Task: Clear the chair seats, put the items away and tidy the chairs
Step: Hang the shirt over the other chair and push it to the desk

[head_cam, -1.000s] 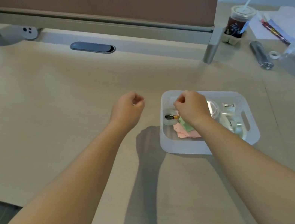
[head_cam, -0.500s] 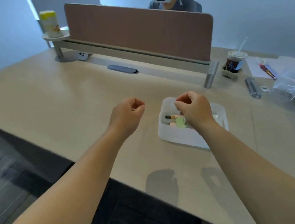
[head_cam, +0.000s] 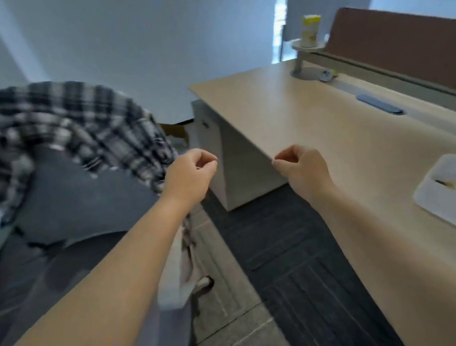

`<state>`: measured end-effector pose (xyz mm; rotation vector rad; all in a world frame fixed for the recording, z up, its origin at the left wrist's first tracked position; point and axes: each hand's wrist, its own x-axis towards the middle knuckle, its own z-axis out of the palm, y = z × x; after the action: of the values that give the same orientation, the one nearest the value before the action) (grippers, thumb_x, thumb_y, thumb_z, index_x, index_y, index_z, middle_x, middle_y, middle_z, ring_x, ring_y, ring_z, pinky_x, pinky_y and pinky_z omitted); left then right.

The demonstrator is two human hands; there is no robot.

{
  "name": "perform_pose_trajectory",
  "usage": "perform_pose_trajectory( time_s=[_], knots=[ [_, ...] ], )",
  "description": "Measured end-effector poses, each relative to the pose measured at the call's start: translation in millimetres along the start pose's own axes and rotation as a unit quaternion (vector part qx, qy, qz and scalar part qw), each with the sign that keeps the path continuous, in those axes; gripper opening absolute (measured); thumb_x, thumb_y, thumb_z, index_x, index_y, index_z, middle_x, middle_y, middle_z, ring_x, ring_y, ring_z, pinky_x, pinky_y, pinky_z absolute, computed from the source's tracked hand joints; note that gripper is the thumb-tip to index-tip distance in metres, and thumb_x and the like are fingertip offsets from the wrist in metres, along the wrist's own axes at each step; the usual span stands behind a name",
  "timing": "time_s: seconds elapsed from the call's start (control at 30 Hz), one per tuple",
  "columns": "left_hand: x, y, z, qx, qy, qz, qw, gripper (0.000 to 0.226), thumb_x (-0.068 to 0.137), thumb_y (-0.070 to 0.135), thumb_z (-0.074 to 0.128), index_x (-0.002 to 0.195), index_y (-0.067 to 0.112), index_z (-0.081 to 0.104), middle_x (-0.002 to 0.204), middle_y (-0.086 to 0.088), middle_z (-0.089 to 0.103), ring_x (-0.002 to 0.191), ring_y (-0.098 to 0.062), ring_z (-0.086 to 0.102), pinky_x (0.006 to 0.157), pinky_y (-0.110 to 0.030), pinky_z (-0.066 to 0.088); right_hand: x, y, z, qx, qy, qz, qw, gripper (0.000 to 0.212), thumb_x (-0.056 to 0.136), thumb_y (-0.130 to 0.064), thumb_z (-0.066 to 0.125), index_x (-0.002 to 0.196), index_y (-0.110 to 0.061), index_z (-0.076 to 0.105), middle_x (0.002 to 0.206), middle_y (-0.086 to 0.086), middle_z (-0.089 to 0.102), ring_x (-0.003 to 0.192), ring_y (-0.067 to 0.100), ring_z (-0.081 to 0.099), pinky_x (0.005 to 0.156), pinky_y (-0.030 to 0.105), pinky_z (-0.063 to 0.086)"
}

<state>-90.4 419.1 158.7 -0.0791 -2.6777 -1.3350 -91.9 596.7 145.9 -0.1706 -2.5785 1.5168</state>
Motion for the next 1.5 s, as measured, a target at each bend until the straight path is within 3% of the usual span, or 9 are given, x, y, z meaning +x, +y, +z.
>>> perform_pose_trajectory(
  time_s=[0.17, 0.37, 0.6, 0.73, 0.9, 1.03, 1.3, 1.4, 1.5],
  knots=[
    [-41, -69, -121, 0.029, 0.103, -0.065, 0.992, 0.021, 0.091, 0.017, 0.048, 0.104, 0.009, 0.062, 0.091, 0.001, 0.057, 0.086, -0.013, 0.050, 0.067, -0.023, 0.037, -33, -75, 105, -0.012, -0.093, -0.052, 0.994, 0.013, 0.088, -0.018, 0.055, 0.097, -0.011, 0.062, 0.084, -0.003, 0.056, 0.083, 0.014, 0.051, 0.066, 0.023, 0.038],
    [-96, -163, -252, 0.030, 0.161, -0.133, 0.978, 0.010, 0.090, 0.019, 0.047, 0.092, 0.019, 0.057, 0.075, 0.016, 0.050, 0.087, -0.012, 0.050, 0.065, -0.022, 0.037, -86, -149, 235, 0.002, -0.146, -0.068, 0.987, 0.012, 0.090, -0.020, 0.053, 0.096, -0.013, 0.060, 0.071, -0.007, 0.053, 0.061, 0.007, 0.047, 0.051, 0.021, 0.037],
    [-150, -279, -358, 0.040, 0.171, -0.219, 0.960, 0.023, 0.089, 0.016, 0.049, 0.104, 0.006, 0.063, 0.096, -0.002, 0.056, 0.091, -0.017, 0.050, 0.080, -0.028, 0.037, -148, -189, 388, 0.006, -0.213, -0.015, 0.977, 0.006, 0.088, -0.019, 0.054, 0.087, -0.014, 0.057, 0.071, -0.004, 0.053, 0.069, 0.014, 0.048, 0.054, 0.021, 0.038],
    [-163, -336, -390, 0.006, 0.179, -0.268, 0.947, 0.016, 0.089, 0.015, 0.048, 0.098, 0.011, 0.061, 0.096, -0.001, 0.056, 0.093, -0.016, 0.050, 0.081, -0.028, 0.037, -159, -199, 452, -0.002, -0.249, 0.004, 0.968, 0.007, 0.088, -0.019, 0.054, 0.086, -0.013, 0.057, 0.068, -0.005, 0.051, 0.062, 0.008, 0.044, 0.055, 0.022, 0.037],
    [-161, -391, -399, -0.011, 0.172, -0.323, 0.930, 0.019, 0.090, 0.016, 0.047, 0.102, 0.011, 0.061, 0.084, 0.006, 0.054, 0.092, -0.016, 0.050, 0.079, -0.027, 0.036, -149, -192, 527, -0.005, -0.281, 0.044, 0.959, 0.007, 0.087, -0.019, 0.055, 0.084, -0.013, 0.057, 0.066, -0.004, 0.051, 0.068, 0.014, 0.047, 0.069, 0.031, 0.040],
    [-147, -430, -402, -0.008, 0.172, -0.354, 0.919, 0.021, 0.090, 0.015, 0.046, 0.104, 0.011, 0.061, 0.092, 0.003, 0.055, 0.094, -0.014, 0.049, 0.081, -0.026, 0.036, -135, -175, 589, -0.011, -0.319, 0.088, 0.944, 0.024, 0.087, -0.020, 0.056, 0.064, -0.020, 0.048, 0.062, -0.003, 0.049, 0.058, 0.011, 0.043, 0.065, 0.030, 0.038],
    [-95, -518, -408, -0.022, 0.145, -0.369, 0.918, 0.025, 0.090, 0.017, 0.045, 0.110, 0.010, 0.059, 0.102, 0.003, 0.053, 0.097, -0.013, 0.048, 0.086, -0.027, 0.037, -107, -144, 696, 0.015, -0.304, 0.163, 0.938, 0.031, 0.084, -0.017, 0.059, 0.060, -0.013, 0.041, 0.062, 0.001, 0.041, 0.056, 0.014, 0.036, 0.058, 0.029, 0.030],
    [-71, -559, -408, -0.032, 0.122, -0.364, 0.923, 0.019, 0.090, 0.016, 0.045, 0.102, 0.014, 0.060, 0.100, 0.005, 0.054, 0.096, -0.013, 0.049, 0.085, -0.027, 0.038, -91, -133, 735, 0.024, -0.273, 0.185, 0.944, 0.017, 0.085, -0.018, 0.059, 0.092, -0.003, 0.054, 0.078, 0.006, 0.051, 0.070, 0.017, 0.045, 0.061, 0.027, 0.033],
    [-53, -600, -408, -0.038, 0.079, -0.357, 0.930, 0.023, 0.090, 0.016, 0.045, 0.107, 0.012, 0.060, 0.099, 0.005, 0.054, 0.094, -0.012, 0.050, 0.079, -0.025, 0.040, -83, -121, 776, 0.042, -0.237, 0.234, 0.942, 0.048, 0.083, -0.019, 0.063, 0.123, 0.001, 0.045, 0.117, 0.015, 0.060, 0.094, 0.025, 0.057, 0.065, 0.031, 0.047]
  ],
)
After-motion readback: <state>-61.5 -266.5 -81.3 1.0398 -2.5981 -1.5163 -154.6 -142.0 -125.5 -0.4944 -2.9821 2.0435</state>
